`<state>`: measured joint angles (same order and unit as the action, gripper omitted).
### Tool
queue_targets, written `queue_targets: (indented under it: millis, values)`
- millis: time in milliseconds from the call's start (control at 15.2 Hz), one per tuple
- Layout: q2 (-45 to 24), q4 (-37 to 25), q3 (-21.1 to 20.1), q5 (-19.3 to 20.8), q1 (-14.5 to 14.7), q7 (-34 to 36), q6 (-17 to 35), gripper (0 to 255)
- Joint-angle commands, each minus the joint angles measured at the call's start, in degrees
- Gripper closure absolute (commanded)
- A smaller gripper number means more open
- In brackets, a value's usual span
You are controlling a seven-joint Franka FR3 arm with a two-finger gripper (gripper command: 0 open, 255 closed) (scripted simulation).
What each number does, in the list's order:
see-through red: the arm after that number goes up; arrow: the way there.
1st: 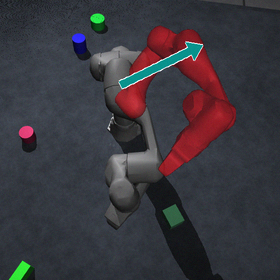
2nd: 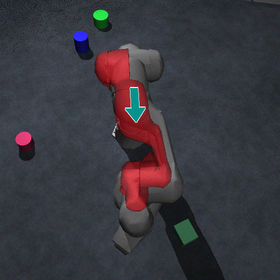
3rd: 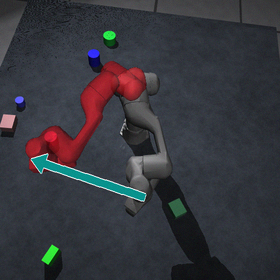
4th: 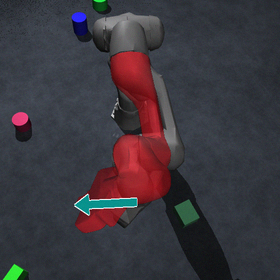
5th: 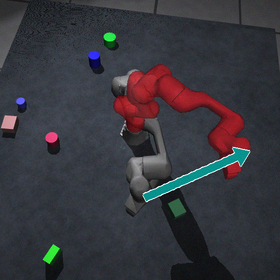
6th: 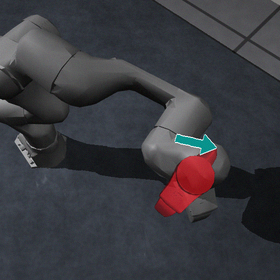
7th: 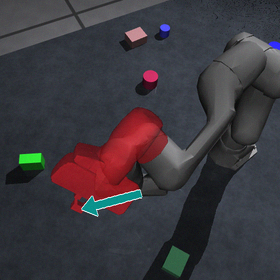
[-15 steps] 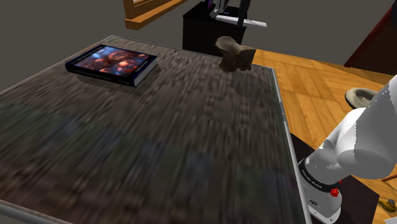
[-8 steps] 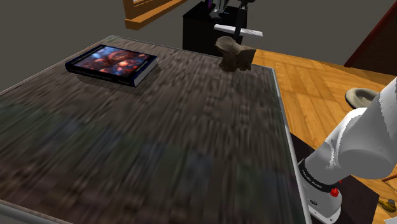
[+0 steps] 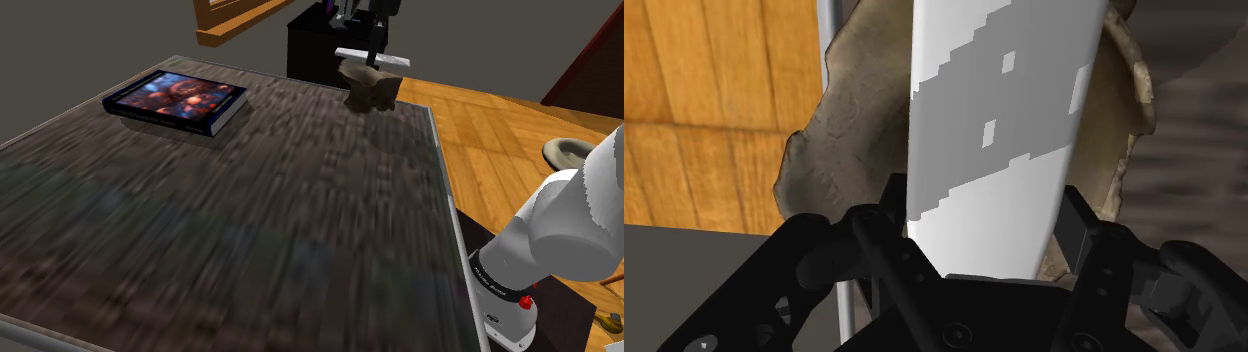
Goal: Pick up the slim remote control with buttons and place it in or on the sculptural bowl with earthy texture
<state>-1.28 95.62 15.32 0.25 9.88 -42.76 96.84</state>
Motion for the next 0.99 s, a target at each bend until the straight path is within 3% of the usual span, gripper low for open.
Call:
queue_targets:
  millis: [0, 132, 198, 528, 792, 924]
  values:
    - [0.0, 0.1, 0.0, 0.0, 0.0, 0.0, 0.1, 255]
    - [0.0, 0.1, 0.0, 0.0, 0.0, 0.0, 0.1, 255]
    - [0.0, 0.0, 0.0, 0.0, 0.0, 0.0, 0.1, 0]
    - [0.0, 0.1, 0.0, 0.0, 0.0, 0.0, 0.1, 0]
    - [-1.6, -9.3, 0.1, -0.4, -0.2, -0.3, -7.7, 0]
    - [-1.6, -9.2, 0.1, -0.4, -0.2, -0.3, -7.7, 0]
